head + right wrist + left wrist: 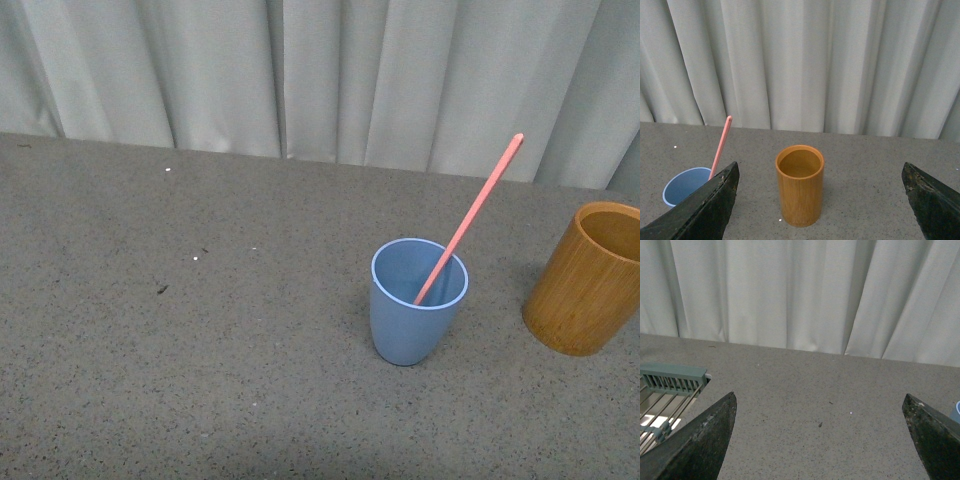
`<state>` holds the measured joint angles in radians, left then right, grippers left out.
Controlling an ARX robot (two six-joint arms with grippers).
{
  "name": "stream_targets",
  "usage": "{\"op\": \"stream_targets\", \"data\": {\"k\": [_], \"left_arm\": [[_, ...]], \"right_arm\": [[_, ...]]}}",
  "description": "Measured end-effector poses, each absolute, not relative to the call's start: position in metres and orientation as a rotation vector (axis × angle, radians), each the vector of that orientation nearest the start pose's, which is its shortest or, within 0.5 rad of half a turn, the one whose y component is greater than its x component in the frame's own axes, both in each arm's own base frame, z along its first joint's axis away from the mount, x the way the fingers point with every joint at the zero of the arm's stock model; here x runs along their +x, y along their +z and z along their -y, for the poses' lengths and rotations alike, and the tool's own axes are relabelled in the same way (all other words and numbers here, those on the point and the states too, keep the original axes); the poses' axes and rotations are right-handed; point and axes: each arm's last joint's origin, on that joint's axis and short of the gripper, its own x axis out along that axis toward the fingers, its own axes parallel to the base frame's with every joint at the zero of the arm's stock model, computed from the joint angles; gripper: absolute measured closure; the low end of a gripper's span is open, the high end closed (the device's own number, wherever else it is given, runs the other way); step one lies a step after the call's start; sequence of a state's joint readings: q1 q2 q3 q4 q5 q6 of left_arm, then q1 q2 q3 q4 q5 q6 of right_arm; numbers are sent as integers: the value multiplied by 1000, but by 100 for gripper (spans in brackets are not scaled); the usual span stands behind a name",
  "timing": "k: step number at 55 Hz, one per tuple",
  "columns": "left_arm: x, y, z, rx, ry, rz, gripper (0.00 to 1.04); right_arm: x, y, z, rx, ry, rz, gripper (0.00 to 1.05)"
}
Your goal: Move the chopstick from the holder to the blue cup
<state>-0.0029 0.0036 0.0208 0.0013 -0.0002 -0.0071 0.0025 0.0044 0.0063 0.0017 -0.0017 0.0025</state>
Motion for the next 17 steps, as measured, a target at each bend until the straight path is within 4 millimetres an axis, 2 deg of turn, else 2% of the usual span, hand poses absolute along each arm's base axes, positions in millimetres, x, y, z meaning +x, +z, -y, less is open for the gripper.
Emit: {"op": "stream_targets", "data": {"k": [17], "left_arm": [[97, 170, 0, -7, -3, 18, 7]], "right_arm": [[98, 165, 0, 2, 4, 4, 9]]}}
